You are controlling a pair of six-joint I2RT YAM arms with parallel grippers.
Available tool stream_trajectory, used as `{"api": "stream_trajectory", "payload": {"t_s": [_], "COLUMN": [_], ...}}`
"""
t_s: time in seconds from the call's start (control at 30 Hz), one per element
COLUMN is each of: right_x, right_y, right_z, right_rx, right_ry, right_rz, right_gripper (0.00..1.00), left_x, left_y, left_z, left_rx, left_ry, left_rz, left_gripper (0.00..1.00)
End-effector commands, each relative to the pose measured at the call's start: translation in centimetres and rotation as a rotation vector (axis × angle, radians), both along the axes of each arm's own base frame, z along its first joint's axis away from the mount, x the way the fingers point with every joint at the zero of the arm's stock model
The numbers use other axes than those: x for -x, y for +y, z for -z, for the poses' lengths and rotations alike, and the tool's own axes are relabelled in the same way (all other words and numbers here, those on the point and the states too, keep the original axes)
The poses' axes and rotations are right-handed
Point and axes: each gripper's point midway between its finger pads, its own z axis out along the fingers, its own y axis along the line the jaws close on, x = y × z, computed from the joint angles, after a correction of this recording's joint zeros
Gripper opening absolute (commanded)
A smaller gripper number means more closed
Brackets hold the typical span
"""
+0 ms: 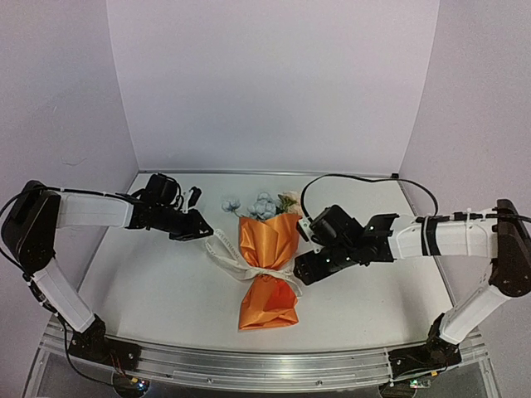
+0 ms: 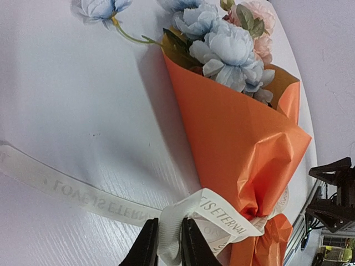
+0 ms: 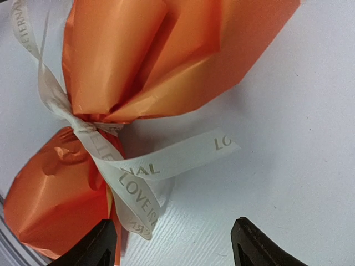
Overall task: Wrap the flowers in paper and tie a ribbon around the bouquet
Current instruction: Tie the half-tied ribbon around the folded bouquet.
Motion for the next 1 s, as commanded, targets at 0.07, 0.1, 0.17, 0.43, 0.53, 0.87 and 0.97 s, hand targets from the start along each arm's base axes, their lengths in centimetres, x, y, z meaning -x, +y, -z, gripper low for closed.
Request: {"api": "stream_trajectory", "payload": {"t_s": [0.07, 0.1, 0.17, 0.43, 0.53, 0.87, 0.97], "right_x": [-0.6, -0.8, -0.6, 0.3, 0.4, 3.3, 2.7], "right_y": [3.7, 4.2, 5.0, 4.4, 3.9, 1.3, 0.7], "right_z": [-2.3, -2.4, -2.7, -1.7, -1.4, 1.4, 2.5], "right_rx": [-0.188, -0.200, -0.218, -0.140, -0.108, 0.000, 0.032], "right_ry": [0.139, 0.149, 0.177, 0.234, 0.239, 0.273, 0.237], "right_rz": [-0.181, -0.200, -0.245, -0.305, -0.304, -0.279, -0.245], "right_gripper": [0.70, 0.69, 0.68, 0.57, 0.57, 0.48, 0.48], "left_x": [-1.7, -1.7, -1.7, -1.6, -1.5, -1.3, -1.2], "left_y": [-0.2, -0.2, -0.3, -0.4, -0.4, -0.8, -0.9], "left_z": [-2.8, -2.7, -2.4, -2.4, -2.2, -1.6, -1.5], "left_rx": [0.015, 0.013, 0.007, -0.002, -0.008, 0.006, 0.010], "left_ry": [-0.085, -0.080, -0.068, -0.060, -0.050, -0.023, -0.017], "left_rz": [-0.021, -0.020, -0.011, 0.003, 0.009, 0.025, 0.028], "left_gripper": [0.19, 0.19, 0.18, 0.16, 0.15, 0.09, 0.08]}}
